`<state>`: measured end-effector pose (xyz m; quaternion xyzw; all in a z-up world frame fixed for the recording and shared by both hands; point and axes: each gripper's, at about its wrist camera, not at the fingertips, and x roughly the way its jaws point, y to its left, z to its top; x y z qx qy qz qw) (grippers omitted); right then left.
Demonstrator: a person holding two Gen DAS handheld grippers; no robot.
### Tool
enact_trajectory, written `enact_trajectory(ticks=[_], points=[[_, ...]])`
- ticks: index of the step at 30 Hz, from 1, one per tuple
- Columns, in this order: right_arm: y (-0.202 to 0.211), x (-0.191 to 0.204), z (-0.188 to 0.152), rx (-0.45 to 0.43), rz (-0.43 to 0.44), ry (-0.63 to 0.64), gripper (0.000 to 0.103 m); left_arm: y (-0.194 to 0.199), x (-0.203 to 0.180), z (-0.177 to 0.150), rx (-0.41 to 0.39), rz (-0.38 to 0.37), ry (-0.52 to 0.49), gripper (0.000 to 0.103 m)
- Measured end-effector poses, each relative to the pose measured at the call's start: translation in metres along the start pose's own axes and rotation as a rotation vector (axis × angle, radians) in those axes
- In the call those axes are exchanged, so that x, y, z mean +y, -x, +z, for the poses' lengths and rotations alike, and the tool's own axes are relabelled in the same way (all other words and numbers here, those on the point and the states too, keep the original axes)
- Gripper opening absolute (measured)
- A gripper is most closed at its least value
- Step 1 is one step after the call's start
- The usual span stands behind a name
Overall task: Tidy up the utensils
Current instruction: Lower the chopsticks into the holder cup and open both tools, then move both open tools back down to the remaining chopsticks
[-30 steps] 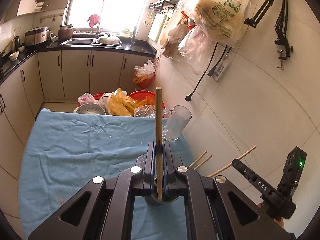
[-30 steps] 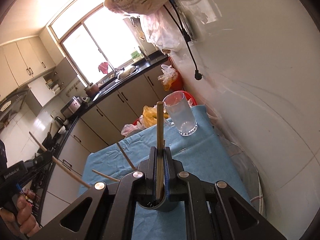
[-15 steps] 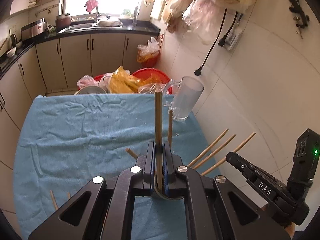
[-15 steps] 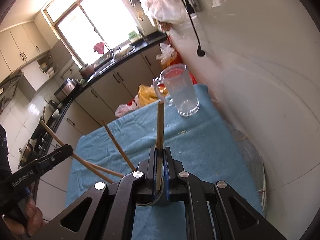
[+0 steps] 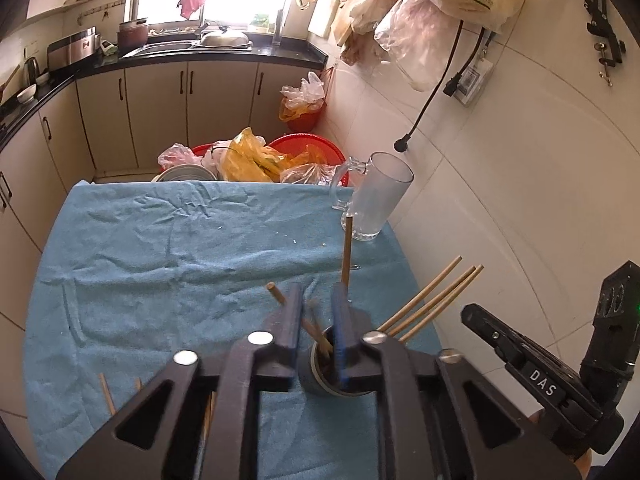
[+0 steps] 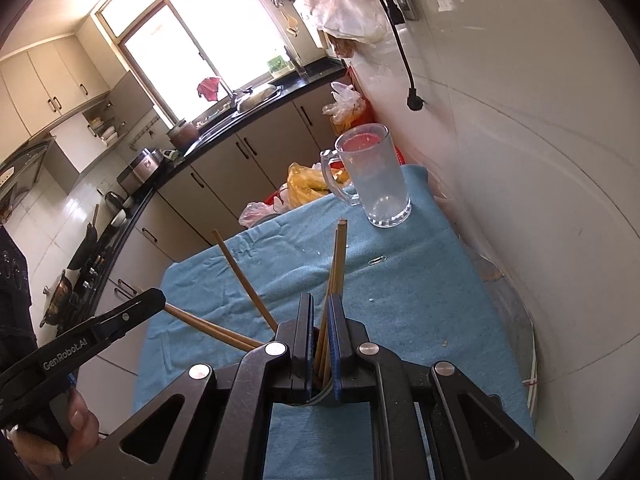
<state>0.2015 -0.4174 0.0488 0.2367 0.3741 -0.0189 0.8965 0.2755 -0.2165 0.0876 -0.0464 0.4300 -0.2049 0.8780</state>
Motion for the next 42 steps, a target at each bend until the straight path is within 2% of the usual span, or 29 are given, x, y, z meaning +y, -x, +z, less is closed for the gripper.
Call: enact_trajectory(ticks=[4,7,9,11,13,16,18,20,27,34,42], points=[[0.013,-0.001,0.000,-0.021,-0.004,-0.009,0.009,0.016,0.003,0.000,-0.024,-0.003,0.010,0.023],[0.026,-0.003,-0.003,-0.037,-0.028,-0.014,0.015,0.034,0.006,0.000,-0.051,-0.005,0.022,0.036],[0.034,-0.004,-0.007,-0.044,-0.041,-0.020,0.029,0.046,0.009,0.000,-0.074,-0.001,0.028,0.038],[0.042,-0.004,-0.012,-0.050,-0.061,-0.020,0.037,0.057,0.013,-0.001,-0.086,-0.005,0.035,0.039],[0.047,-0.003,-0.018,-0.046,-0.071,-0.017,0.039,0.067,0.018,-0.002,-0.098,-0.002,0.049,0.042],[0.051,0.000,-0.028,-0.031,-0.090,-0.021,0.052,0.083,0.026,-0.006,-0.127,0.009,0.063,0.048],[0.054,0.002,-0.035,-0.025,-0.094,-0.023,0.062,0.092,0.031,-0.010,-0.143,0.020,0.062,0.055],[0.054,0.006,-0.043,-0.010,-0.107,-0.023,0.067,0.099,0.039,-0.016,-0.145,0.032,0.069,0.061],[0.037,0.021,-0.070,0.088,-0.097,-0.011,0.068,0.104,0.076,-0.043,-0.100,0.079,0.133,0.062],[0.017,0.060,-0.100,0.184,-0.075,0.096,0.069,0.102,0.125,-0.082,-0.030,0.135,0.234,0.062],[-0.003,0.080,-0.117,0.260,-0.047,0.149,0.069,0.091,0.191,-0.130,0.109,0.181,0.400,0.062]])
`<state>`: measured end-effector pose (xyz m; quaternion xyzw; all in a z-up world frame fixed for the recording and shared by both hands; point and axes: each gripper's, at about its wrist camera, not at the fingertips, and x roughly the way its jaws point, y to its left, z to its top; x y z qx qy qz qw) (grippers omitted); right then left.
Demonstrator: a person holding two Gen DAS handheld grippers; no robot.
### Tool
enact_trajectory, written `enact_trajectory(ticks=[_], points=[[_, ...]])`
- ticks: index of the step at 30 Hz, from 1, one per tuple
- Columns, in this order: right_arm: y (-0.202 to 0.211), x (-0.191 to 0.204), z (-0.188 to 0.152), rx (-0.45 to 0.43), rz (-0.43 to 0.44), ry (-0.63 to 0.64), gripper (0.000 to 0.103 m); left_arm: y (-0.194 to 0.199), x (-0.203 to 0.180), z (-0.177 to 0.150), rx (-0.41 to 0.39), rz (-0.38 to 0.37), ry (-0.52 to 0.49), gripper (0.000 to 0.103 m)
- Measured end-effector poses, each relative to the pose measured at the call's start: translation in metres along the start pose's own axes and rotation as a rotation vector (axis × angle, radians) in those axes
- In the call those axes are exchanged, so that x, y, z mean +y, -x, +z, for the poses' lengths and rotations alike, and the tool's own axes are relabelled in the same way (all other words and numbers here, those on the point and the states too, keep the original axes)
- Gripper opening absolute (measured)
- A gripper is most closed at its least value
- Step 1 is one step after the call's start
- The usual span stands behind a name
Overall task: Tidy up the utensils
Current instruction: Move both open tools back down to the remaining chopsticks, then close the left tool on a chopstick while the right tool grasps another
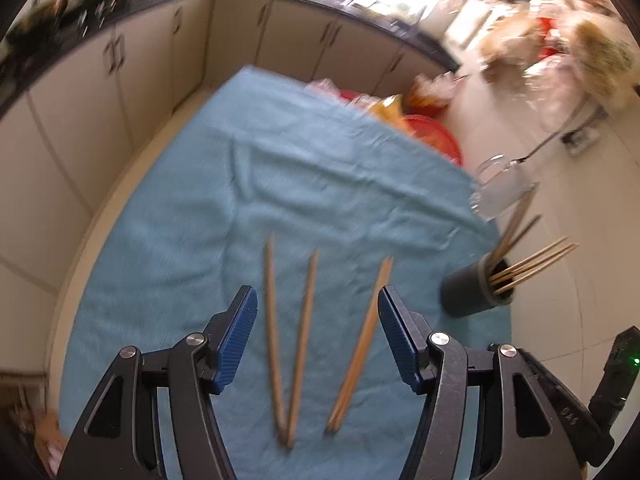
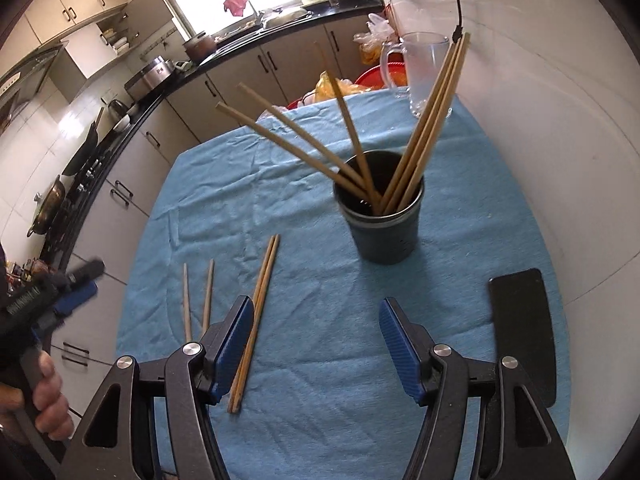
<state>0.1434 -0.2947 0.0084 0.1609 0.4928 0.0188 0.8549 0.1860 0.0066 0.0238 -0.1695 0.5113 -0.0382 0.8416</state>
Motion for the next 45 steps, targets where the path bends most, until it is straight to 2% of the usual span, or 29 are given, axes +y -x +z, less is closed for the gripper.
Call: enact_trajectory(ticks=[3,6,10,16,17,20,22,25,27,32,34,36,40,45], points=[[-0.006,0.003,-0.002,0.020,0.007,0.009,0.069,-0.014,0.026,-0.009,0.065,0.018,0.075,0.062],[-0.010,0.009,-0.005,0.038,0.009,0.031,0.069,-0.028,0.035,-0.013,0.102,0.042,0.096,0.062],[-0.014,0.008,-0.006,0.053,0.013,0.037,0.069,-0.046,0.034,-0.018,0.143,0.057,0.089,0.062],[-0.021,0.000,-0.010,0.090,0.031,0.015,0.069,-0.081,0.025,-0.013,0.188,0.103,0.018,0.062],[-0.022,0.000,-0.010,0.093,0.031,0.016,0.069,-0.089,0.024,-0.012,0.197,0.121,0.005,0.059],[-0.021,0.000,-0.012,0.090,0.033,0.021,0.069,-0.109,0.021,-0.011,0.233,0.137,-0.031,0.034],[-0.021,0.000,-0.012,0.087,0.036,0.026,0.069,-0.119,0.018,-0.011,0.248,0.137,-0.050,0.030],[-0.022,0.003,-0.014,0.090,0.043,0.038,0.065,-0.132,0.014,-0.012,0.247,0.161,-0.086,0.022],[-0.023,0.005,-0.015,0.097,0.056,0.045,0.056,-0.136,0.012,-0.015,0.223,0.188,-0.116,0.007],[-0.033,0.013,-0.016,0.122,0.082,0.063,0.048,-0.130,0.014,-0.022,0.173,0.197,-0.160,0.007],[-0.040,0.019,-0.016,0.139,0.093,0.071,0.041,-0.127,0.016,-0.026,0.154,0.201,-0.184,0.007],[-0.052,0.027,-0.016,0.162,0.102,0.087,0.029,-0.123,0.021,-0.030,0.136,0.221,-0.202,0.007],[-0.079,0.040,-0.016,0.206,0.096,0.091,0.028,-0.114,0.034,-0.035,0.127,0.211,-0.193,0.007],[-0.114,0.048,-0.008,0.241,0.113,0.020,0.025,-0.110,0.044,-0.036,0.130,0.194,-0.197,0.008]])
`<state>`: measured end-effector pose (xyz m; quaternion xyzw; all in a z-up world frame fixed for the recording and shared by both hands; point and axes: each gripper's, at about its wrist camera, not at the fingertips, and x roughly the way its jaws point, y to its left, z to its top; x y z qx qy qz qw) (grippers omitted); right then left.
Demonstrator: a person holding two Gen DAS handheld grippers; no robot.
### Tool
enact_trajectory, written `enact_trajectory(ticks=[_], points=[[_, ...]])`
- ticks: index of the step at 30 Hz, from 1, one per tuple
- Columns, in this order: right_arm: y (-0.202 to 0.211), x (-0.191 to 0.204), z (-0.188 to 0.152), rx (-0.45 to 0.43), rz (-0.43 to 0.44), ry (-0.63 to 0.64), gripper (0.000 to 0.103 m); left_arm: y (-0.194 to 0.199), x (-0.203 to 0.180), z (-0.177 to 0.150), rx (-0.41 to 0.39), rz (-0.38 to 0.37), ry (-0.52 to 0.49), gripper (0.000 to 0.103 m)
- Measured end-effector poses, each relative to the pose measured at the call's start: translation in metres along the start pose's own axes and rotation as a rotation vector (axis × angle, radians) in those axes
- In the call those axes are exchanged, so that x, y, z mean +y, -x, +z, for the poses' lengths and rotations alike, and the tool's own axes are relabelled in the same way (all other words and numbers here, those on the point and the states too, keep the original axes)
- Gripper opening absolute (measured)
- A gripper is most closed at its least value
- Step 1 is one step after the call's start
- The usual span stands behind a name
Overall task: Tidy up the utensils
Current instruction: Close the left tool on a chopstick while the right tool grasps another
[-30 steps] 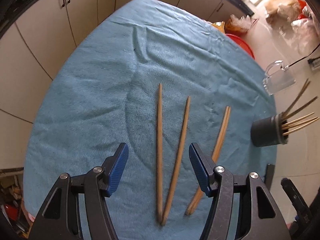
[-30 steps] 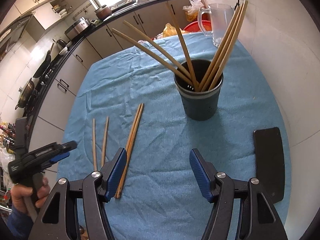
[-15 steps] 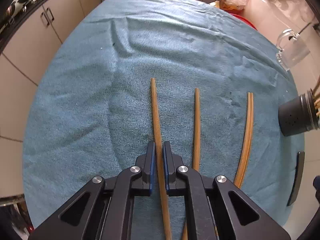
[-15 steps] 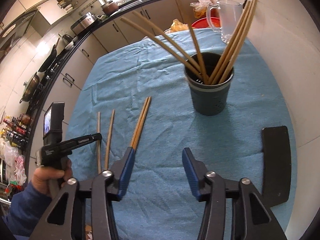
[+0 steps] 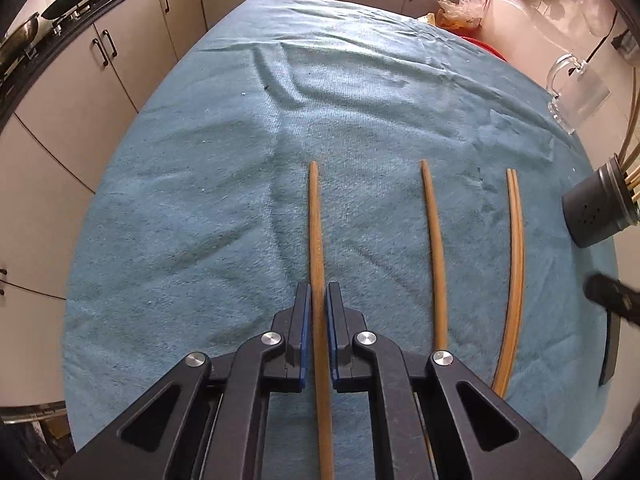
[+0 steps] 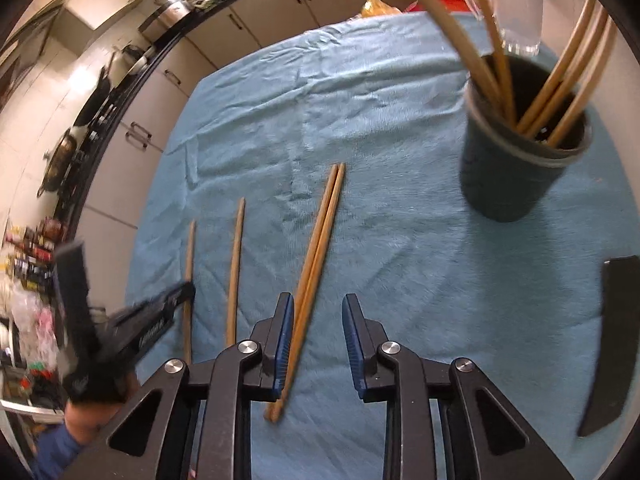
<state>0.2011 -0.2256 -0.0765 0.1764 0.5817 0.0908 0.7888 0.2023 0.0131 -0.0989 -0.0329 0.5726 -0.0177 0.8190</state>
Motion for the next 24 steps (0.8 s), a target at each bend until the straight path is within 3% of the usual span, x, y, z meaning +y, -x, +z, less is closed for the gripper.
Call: enact_trajectory(ticks=[2,11,17,24], points=[[-0.014,-0.001,0.009,0.018,0.004,-0.043,0.019,0.001,0.001,-0.001,-0.002,-0.004,-0.009,0.008],[-0.056,0.000,0.035,0.083,-0.037,-0.126,0.013,-0.003,-0.001,0.001,-0.005,-0.011,-0.037,0.009],[-0.071,-0.001,0.038,0.106,-0.090,-0.127,0.012,-0.004,0.000,0.002,-0.001,-0.019,-0.038,0.009],[-0.077,0.009,0.046,0.125,-0.217,-0.045,0.010,-0.008,-0.003,0.013,0.013,-0.017,-0.049,0.009]])
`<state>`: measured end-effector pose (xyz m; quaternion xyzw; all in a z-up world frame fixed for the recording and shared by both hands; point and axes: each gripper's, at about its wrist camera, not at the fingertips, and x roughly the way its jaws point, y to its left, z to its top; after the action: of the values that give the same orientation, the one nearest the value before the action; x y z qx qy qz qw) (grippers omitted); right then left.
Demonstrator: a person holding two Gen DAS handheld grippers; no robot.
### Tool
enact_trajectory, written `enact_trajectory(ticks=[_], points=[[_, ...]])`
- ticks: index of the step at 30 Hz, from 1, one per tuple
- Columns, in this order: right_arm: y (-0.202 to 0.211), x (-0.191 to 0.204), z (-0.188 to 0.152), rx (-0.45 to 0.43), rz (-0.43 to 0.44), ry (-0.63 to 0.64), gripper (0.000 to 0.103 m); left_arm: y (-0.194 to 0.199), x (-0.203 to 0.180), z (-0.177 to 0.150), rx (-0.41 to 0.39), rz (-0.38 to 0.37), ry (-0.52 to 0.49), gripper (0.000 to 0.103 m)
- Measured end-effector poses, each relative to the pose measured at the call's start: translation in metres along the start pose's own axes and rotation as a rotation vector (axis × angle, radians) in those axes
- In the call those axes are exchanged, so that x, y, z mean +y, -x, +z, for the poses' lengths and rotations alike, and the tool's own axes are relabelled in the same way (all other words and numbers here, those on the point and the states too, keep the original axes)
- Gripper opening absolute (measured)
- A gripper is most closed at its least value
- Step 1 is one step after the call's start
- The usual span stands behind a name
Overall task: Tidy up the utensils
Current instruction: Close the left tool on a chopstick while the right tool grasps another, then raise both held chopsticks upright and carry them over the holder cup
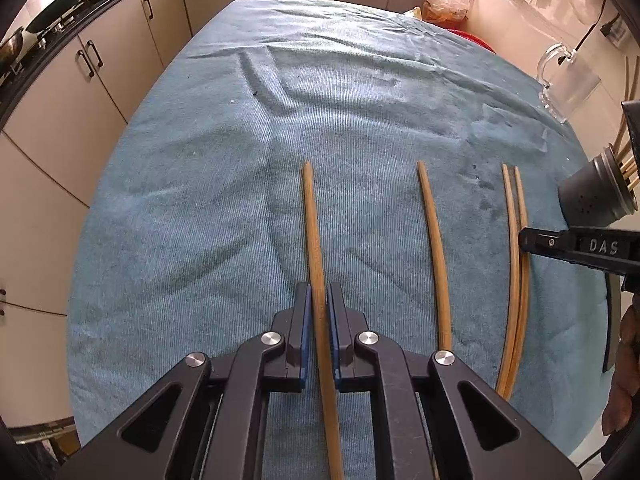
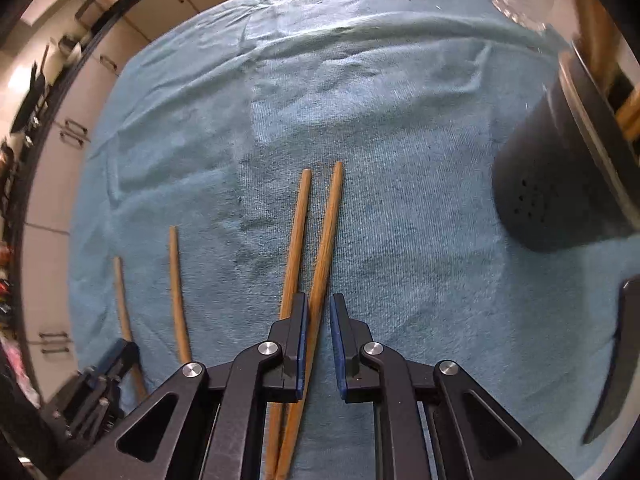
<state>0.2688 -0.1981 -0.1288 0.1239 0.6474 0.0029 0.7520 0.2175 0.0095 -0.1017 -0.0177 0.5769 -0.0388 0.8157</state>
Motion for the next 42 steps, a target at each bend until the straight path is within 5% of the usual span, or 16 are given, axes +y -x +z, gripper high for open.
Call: enact_trajectory(ticks=[5,8,12,26,42], points=[[-0.003,0.011,0.009,-0.015,-0.075,0.071,0.010,-0.005,-0.009,0.011,-0.009,0.021,-0.026,0.013],[-0.003,0.011,0.011,-0.018,-0.061,0.106,0.008,-0.005,-0.011,0.011,-0.025,0.033,-0.042,0.006],[0.005,0.003,0.004,-0.042,0.005,0.087,0.007,0.003,0.000,0.010,-0.027,-0.045,0.009,0.006],[0.145,0.009,-0.057,-0.433,0.196,0.179,0.007,0.128,0.012,0.018,-0.293,-0.151,0.086,0.006],[0.215,-0.031,-0.086,-0.584,0.246,0.134,0.007,0.177,-0.017,0.013,-0.374,-0.171,0.052,0.006]])
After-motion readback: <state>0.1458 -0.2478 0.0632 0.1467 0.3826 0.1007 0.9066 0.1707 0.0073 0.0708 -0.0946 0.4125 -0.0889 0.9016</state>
